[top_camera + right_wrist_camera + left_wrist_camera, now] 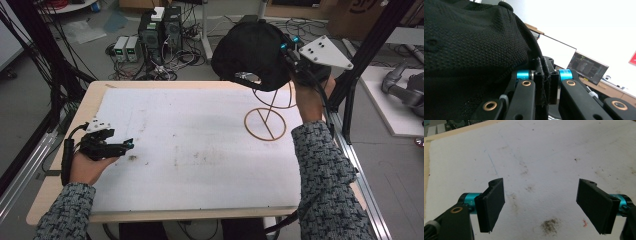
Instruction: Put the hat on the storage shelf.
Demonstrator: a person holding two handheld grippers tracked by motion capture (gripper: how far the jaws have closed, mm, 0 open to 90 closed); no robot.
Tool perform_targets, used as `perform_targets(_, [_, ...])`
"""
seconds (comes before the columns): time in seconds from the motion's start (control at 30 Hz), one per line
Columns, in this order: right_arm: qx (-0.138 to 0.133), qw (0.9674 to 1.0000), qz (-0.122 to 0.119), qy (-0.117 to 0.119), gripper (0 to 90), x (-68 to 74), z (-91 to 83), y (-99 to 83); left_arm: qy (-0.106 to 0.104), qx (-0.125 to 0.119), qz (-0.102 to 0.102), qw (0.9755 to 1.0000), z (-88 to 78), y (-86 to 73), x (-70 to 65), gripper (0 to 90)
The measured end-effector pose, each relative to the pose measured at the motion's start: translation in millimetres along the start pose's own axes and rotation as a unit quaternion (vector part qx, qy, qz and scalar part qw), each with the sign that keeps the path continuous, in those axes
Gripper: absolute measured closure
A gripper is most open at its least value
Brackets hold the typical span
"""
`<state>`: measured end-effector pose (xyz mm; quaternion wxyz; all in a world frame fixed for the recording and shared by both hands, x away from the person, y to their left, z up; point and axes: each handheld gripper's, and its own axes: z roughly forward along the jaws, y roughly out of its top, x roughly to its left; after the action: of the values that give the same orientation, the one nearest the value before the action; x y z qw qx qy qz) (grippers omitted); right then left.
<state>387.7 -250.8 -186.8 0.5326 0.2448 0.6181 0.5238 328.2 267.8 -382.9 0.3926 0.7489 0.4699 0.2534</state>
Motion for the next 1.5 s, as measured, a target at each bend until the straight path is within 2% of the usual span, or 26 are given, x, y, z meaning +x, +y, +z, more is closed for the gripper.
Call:
perform_targets(0.17, [0.006, 0.9998, -0.015, -0.007, 88.8, -12.7, -2.6, -2.8, -0.001, 0.001, 0.003, 1.0000, 1.2, 0.8, -1.1, 23.0])
perform_targets(0.3, [0.023, 0.9994, -0.022, -0.009, 88.8, -19.0, -5.2, -11.8, -0.003, 0.003, 0.004, 1.0000, 1.5, 1.6, -1.5, 23.0])
perform_targets(0.8, [0.064, 0.9975, -0.014, -0.028, 88.7, -38.6, -15.0, -57.0, -0.004, 0.005, 0.006, 1.0000, 2.5, 1.7, -2.4, 23.0])
perform_targets(0.93, [0.074, 0.9967, -0.004, -0.031, 88.6, -39.9, -18.1, -69.6, -0.006, 0.005, 0.006, 1.0000, 3.9, 1.8, -4.0, 23.0])
perform_targets(1.0, [0.084, 0.9959, -0.009, -0.031, 88.6, -39.9, -18.7, -75.0, -0.006, 0.005, 0.006, 0.9999, 4.8, 1.6, -4.5, 23.0])
perform_targets(1.1, [0.097, 0.9948, -0.003, -0.032, 88.6, -38.6, -20.6, -85.5, -0.006, 0.004, 0.005, 1.0000, 5.0, 1.4, -4.8, 23.1])
perform_targets(1.3, [0.108, 0.9936, 0.003, -0.032, 88.4, -36.5, -25.6, -98.7, -0.005, 0.007, 0.005, 0.9999, 4.8, 0.3, -3.3, 23.0])
perform_targets(1.43, [0.115, 0.9928, -0.002, -0.032, 88.3, -33.4, -28.0, -105.4, -0.006, 0.005, 0.003, 1.0000, 6.4, -0.3, -3.9, 23.1])
perform_targets(1.5, [0.116, 0.9927, 0.004, -0.034, 88.4, -33.1, -30.0, -107.1, -0.005, 0.007, 0.005, 0.9999, 6.3, -0.2, -4.0, 23.0])
